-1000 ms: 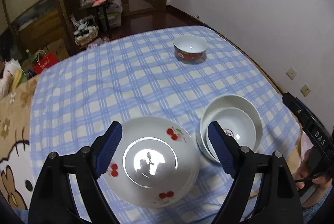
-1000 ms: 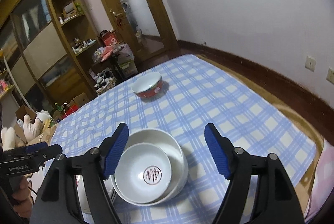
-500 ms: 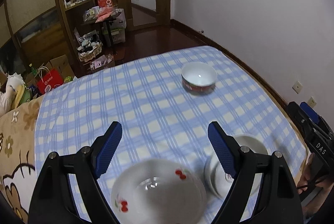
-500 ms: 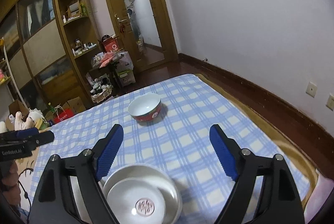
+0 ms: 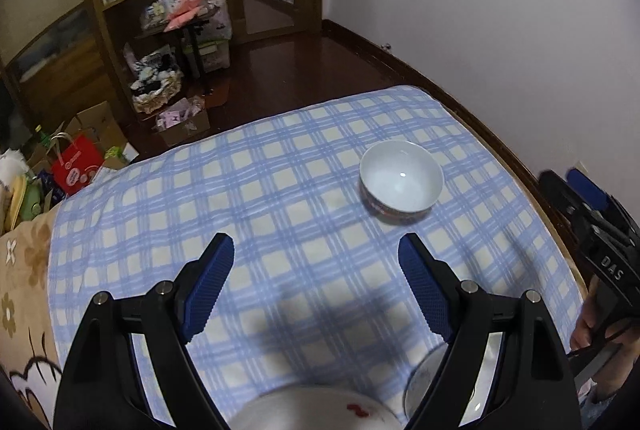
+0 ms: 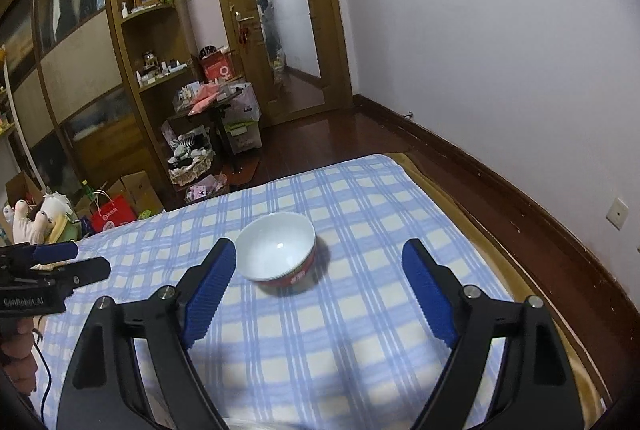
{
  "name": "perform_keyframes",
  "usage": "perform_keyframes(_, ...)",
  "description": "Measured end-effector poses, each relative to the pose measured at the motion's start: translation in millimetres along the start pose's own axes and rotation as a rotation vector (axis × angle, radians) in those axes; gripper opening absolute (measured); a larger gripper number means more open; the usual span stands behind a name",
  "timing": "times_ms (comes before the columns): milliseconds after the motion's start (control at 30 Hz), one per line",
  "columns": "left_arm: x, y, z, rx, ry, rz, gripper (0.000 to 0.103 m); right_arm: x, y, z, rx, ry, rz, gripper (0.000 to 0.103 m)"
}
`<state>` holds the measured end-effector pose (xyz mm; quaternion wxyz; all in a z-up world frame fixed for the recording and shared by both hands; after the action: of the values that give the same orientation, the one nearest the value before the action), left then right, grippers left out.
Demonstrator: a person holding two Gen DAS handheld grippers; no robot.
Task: Organize plates and bowls
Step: 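Move both open tools to the small red-patterned bowl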
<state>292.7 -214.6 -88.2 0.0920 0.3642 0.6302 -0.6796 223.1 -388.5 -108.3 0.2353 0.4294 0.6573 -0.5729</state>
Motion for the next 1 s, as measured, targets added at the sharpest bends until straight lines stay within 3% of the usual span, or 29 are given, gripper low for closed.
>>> perform_keyframes(267, -22.4, 49.8, 17.0, 0.043, 0.003, -0.035, 0.083, -6.3, 55.7, -0.6, 0.011, -0.03, -0.084, 0.089)
perform_keyframes(633, -31.7, 122.1, 40.7, 0.061, 0.024, -0.077, 0.083, 15.8, 122.9, 15.7, -0.001, 0.0, -0.226, 0.087)
perform_keyframes(767, -30.7, 148.7, 47.7, 0.075, 0.018, -0.126, 0.083, 28.0, 142.9, 23.4, -0.016, 0.053, -0.274, 0.081)
perform_keyframes(933, -22.9, 174.6, 60.5, 0.107, 0.021, -0.188, 0.083, 43.8, 160.5, 28.4, -0.073, 0.146, -0.333, 0.066)
perform_keyframes(1000, -20.4, 179.4, 65.2, 0.112, 0.032, -0.196, 0.069, 48.8, 166.7, 28.1, -0.092, 0.168, -0.362, 0.057)
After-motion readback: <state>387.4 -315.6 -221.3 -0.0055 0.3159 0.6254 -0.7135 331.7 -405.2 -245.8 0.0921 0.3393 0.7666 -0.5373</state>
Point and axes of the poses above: each gripper's, at about its wrist camera, not at the fingertips, and y roughly the way its jaws point, z to its right, x to its underside, the point moved 10 cm from there along y, roughly the way its jaws point, and after that the axes turned 6 degrees about -x, right-handed, at the moved point
